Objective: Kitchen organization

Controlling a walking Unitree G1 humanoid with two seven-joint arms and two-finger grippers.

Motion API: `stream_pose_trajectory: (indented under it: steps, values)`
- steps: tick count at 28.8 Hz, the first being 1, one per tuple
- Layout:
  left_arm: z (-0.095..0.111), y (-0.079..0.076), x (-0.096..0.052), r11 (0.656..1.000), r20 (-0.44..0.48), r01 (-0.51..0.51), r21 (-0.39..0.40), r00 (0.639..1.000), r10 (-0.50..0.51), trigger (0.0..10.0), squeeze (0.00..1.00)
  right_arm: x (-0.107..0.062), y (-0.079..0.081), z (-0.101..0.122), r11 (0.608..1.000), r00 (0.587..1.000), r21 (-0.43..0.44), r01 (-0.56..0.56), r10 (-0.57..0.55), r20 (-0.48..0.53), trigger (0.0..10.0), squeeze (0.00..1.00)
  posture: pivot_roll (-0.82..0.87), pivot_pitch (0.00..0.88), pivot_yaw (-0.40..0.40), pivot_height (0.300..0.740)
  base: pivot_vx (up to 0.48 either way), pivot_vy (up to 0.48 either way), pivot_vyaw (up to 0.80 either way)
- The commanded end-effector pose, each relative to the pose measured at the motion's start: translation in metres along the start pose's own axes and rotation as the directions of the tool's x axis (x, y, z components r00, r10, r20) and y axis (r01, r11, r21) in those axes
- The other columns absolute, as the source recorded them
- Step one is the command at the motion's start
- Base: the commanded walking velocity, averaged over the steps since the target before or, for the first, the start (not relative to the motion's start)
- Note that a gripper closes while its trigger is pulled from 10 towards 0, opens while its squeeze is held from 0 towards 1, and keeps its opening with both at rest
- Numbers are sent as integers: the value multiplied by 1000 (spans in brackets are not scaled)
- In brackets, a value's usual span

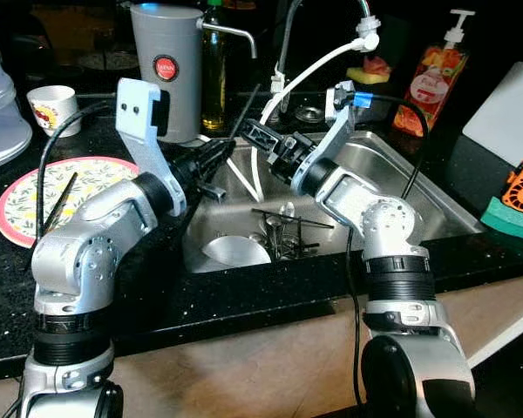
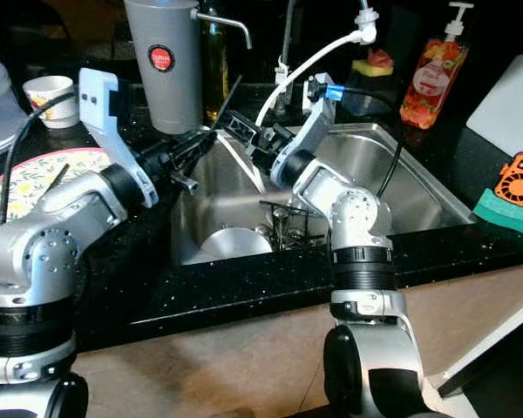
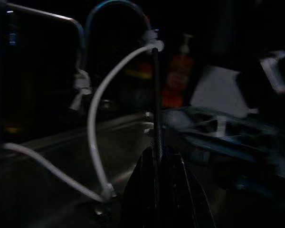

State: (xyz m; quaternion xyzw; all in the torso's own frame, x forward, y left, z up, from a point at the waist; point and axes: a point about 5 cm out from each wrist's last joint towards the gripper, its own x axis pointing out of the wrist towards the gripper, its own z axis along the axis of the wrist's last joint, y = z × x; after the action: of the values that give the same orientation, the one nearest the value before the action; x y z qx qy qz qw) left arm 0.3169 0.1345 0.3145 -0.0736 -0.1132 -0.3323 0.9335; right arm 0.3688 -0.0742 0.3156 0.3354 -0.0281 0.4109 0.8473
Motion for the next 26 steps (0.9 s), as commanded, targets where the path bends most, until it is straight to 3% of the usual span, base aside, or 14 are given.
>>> stream_pose_trajectory:
  steps: [1,7,12,15,23,24,25,26]
  values:
    - [-4,5,-1,1000,-20,-25,-4,999,25,0,0,0,11,4,998,998,17,-65,65,11,10000,0,-20,93,-33,740,0,0,0]
    - [-2,10,-3,999,4,-41,-36,999,41,0,0,-3,17,6,993,994,47,-107,108,2,10000,0,-20,84,-36,740,0,0,0]
    - [-7,2,-2,998,-19,19,-59,1000,-20,0,0,-4,20,6,990,992,54,-129,129,-6,10000,0,-20,84,-36,740,0,0,0]
    - [-12,-16,3,989,-25,109,-99,993,-112,0,0,-3,25,1,989,989,37,-144,145,-38,10000,0,-22,76,-36,740,0,0,0]
    - [-16,-23,4,985,-46,143,-93,988,-148,0,0,-3,25,2,990,990,45,-133,134,-31,10000,0,-26,69,-36,740,0,0,0]
    - [-16,-22,4,986,-46,140,-93,988,-145,0,0,-3,25,3,990,991,50,-129,130,-24,6196,0,-26,69,-36,740,0,0,0]
    - [-15,-20,4,988,-43,126,-89,991,-130,0,0,-3,24,5,991,992,56,-123,124,-14,0,0,-26,69,-36,740,0,0,0]
    - [-14,-17,3,990,-40,110,-87,993,-114,0,0,-3,23,6,991,993,62,-120,121,-6,0,0,-26,69,-36,740,0,0,0]
